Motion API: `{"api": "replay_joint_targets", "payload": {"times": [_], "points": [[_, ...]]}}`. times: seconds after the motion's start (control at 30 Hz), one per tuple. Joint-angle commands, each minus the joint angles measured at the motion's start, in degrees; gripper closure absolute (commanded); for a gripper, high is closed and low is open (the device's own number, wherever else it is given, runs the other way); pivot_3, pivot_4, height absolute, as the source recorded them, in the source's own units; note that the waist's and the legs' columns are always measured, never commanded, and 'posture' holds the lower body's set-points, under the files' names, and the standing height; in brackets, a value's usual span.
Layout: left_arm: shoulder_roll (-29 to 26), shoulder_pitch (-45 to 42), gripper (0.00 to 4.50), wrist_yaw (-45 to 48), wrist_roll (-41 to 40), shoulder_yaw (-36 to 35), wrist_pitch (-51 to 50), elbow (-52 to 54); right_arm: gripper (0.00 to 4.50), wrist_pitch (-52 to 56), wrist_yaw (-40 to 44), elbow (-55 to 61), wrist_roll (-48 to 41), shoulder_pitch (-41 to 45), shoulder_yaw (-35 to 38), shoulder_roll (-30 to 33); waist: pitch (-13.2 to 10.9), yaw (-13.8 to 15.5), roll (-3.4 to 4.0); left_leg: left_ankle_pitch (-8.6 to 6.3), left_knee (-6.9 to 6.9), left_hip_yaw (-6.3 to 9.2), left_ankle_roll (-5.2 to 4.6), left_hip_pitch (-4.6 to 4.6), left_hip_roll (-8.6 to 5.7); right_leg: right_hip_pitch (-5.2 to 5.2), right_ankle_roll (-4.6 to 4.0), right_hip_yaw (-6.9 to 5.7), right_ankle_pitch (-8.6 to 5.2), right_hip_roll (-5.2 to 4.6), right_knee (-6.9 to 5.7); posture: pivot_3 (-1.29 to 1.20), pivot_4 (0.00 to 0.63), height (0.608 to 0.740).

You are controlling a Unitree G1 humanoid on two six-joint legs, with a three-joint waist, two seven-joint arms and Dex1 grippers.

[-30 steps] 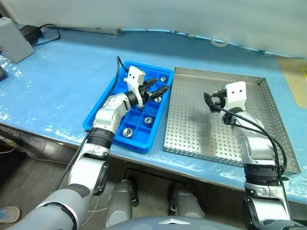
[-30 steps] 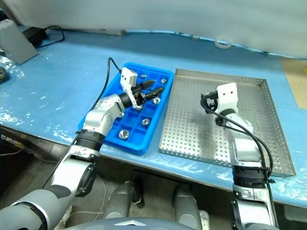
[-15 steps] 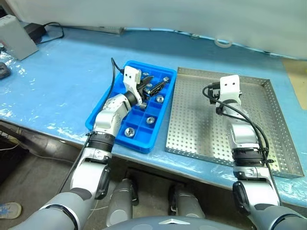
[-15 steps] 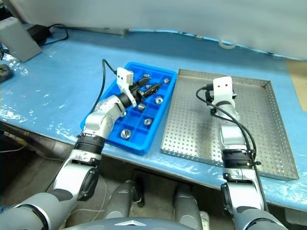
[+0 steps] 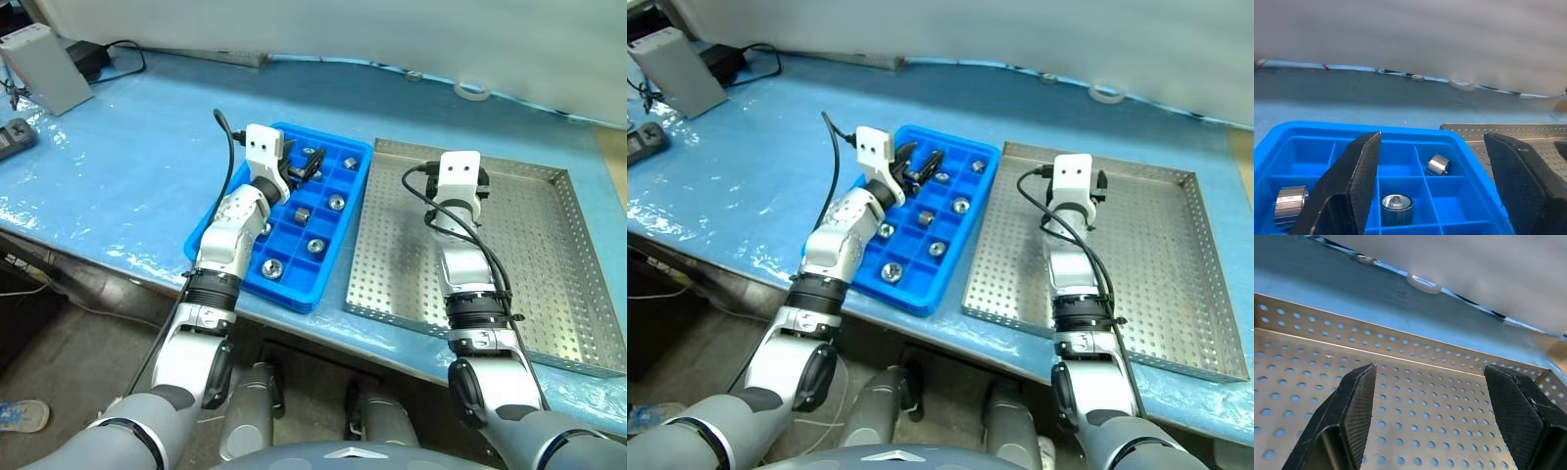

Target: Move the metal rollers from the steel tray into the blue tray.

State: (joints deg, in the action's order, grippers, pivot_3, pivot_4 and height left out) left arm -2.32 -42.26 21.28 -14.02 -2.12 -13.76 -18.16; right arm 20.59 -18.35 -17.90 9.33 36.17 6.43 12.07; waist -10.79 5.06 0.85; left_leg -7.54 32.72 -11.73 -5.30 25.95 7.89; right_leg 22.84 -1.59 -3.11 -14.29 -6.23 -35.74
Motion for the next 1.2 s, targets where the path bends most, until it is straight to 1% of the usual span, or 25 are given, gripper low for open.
{"api": "replay_joint_targets", "payload": {"times": [0.03, 0.2, 0.5, 0.63, 0.8, 1.0, 1.2], "points": [[-0.7, 0.3, 0.92, -0.9, -0.8, -0.7, -1.6, 4.9, 0.86, -2.5, 0.1, -1.9, 0.5, 2.5, -0.8, -0.5, 0.0, 0.5, 0.01, 0.01, 0.00, 0.00, 0.01, 0.01, 0.00, 0.03, 0.00, 0.00, 0.00, 0.00, -0.01, 0.21, 0.150, 0.740], [-2.1, 1.4, 0.92, -1.8, -1.3, -1.7, -3.6, 7.4, 0.86, -4.6, -0.3, -6.0, 0.3, 5.1, -1.4, -1.5, 0.0, 0.7, 0.01, 0.03, -0.02, 0.02, 0.07, 0.04, -0.01, 0.06, 0.08, -0.01, 0.05, 0.00, -0.03, 0.24, 0.150, 0.740], [-4.1, 2.7, 0.92, -4.0, -2.4, -4.2, -6.0, 9.2, 0.86, -6.7, -1.7, -8.0, 0.1, 5.7, -1.2, -2.7, 0.0, 1.0, 0.01, 0.20, -0.15, 0.04, 0.34, 0.09, -0.01, 0.16, 0.22, -0.01, 0.13, 0.00, 0.00, 0.21, 0.150, 0.740], [-4.8, 2.2, 0.92, -3.7, -2.6, -4.0, -7.4, 9.5, 0.86, -7.1, -3.0, -8.2, -0.2, 5.5, -0.6, -3.8, 0.0, 0.9, 0.01, 0.21, -0.28, 0.05, 0.35, 0.07, -0.01, 0.23, 0.26, -0.01, 0.14, 0.02, -0.02, 0.18, 0.150, 0.740], [-5.1, 1.7, 0.92, -3.1, -2.7, -3.0, -8.8, 9.6, 0.86, -7.1, -4.0, -8.7, -0.8, 5.5, 0.5, -3.8, 0.0, 0.8, 0.01, 0.26, -0.31, 0.05, 0.43, 0.07, -0.02, 0.23, 0.28, -0.01, 0.16, 0.02, -0.01, 0.16, 0.150, 0.740], [-4.7, 1.8, 0.92, -1.7, -3.5, -2.4, -9.8, 8.7, 0.86, -5.7, -3.6, -6.7, -0.9, 3.7, 0.5, -4.6, 0.0, 0.4, 0.01, 0.26, -0.31, 0.05, 0.43, 0.05, -0.01, 0.23, 0.30, -0.01, 0.17, 0.03, -0.01, 0.11, 0.150, 0.740], [-4.1, 0.0, 0.92, -1.1, -2.8, -2.2, -8.2, 4.8, 0.86, -3.6, -3.1, -2.2, -0.5, 1.4, 0.9, -4.3, 0.0, 0.4, 0.01, 0.26, -0.30, 0.05, 0.43, 0.07, -0.01, 0.23, 0.34, 0.00, 0.19, 0.03, 0.00, 0.06, 0.150, 0.740]]}}
